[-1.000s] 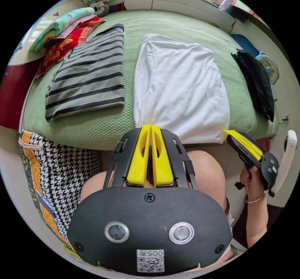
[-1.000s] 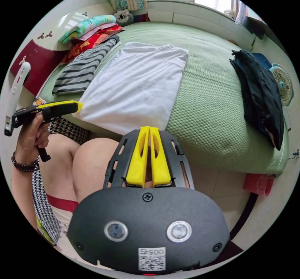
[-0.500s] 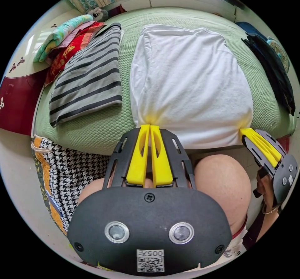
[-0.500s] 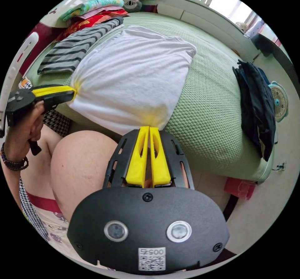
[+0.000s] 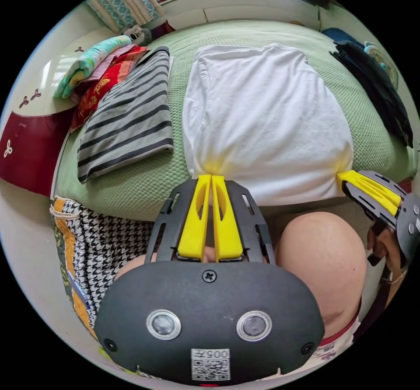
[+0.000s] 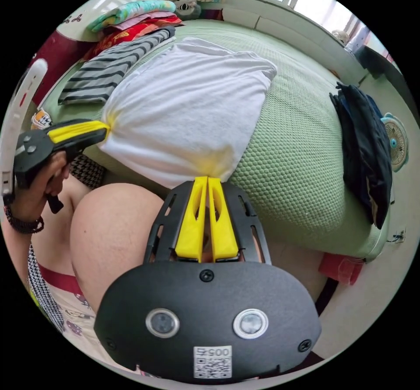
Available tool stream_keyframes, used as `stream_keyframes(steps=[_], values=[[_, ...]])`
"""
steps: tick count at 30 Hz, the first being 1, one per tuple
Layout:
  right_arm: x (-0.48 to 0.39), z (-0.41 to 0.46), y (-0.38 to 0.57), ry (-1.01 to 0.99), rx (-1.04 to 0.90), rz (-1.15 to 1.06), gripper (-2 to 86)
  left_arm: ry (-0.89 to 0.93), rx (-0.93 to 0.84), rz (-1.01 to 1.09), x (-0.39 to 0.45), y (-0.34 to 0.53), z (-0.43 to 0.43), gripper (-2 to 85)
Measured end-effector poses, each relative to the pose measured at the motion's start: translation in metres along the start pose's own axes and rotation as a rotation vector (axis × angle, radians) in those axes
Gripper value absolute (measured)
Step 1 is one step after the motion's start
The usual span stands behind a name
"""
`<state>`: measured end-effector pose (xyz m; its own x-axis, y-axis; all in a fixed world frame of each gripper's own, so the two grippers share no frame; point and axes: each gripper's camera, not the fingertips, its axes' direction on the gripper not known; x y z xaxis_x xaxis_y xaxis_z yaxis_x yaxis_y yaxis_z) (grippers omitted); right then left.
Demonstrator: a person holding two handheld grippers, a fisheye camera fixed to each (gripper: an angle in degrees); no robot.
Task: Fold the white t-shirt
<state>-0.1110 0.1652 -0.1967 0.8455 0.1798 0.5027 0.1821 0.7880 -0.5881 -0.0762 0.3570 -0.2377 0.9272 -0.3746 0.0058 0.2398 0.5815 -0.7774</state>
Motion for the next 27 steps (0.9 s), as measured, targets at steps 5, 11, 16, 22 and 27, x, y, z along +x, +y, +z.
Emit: stream_keyframes(steps=[5,11,16,22,27], values=[[0.007,0.003,-0.005,-0.022,-0.032,0.014,-1.2,0.107,0.082,-0.134,-0.038,0.024,-0.021,3.6],[0.019,0.006,-0.012,-0.055,-0.070,0.000,-0.9,0.181,0.062,-0.097,-0.055,0.034,-0.009,12.3],[0.037,0.008,-0.012,-0.115,-0.070,0.033,-0.9,0.280,0.060,-0.132,-0.066,0.035,0.004,12.9],[0.047,0.007,-0.009,-0.100,-0.046,0.021,-0.9,0.302,0.019,-0.138,-0.074,0.032,0.022,13.2],[0.071,-0.015,-0.007,-0.134,0.026,-0.015,-0.6,0.297,0.033,-0.139,-0.079,0.036,0.022,10.2]])
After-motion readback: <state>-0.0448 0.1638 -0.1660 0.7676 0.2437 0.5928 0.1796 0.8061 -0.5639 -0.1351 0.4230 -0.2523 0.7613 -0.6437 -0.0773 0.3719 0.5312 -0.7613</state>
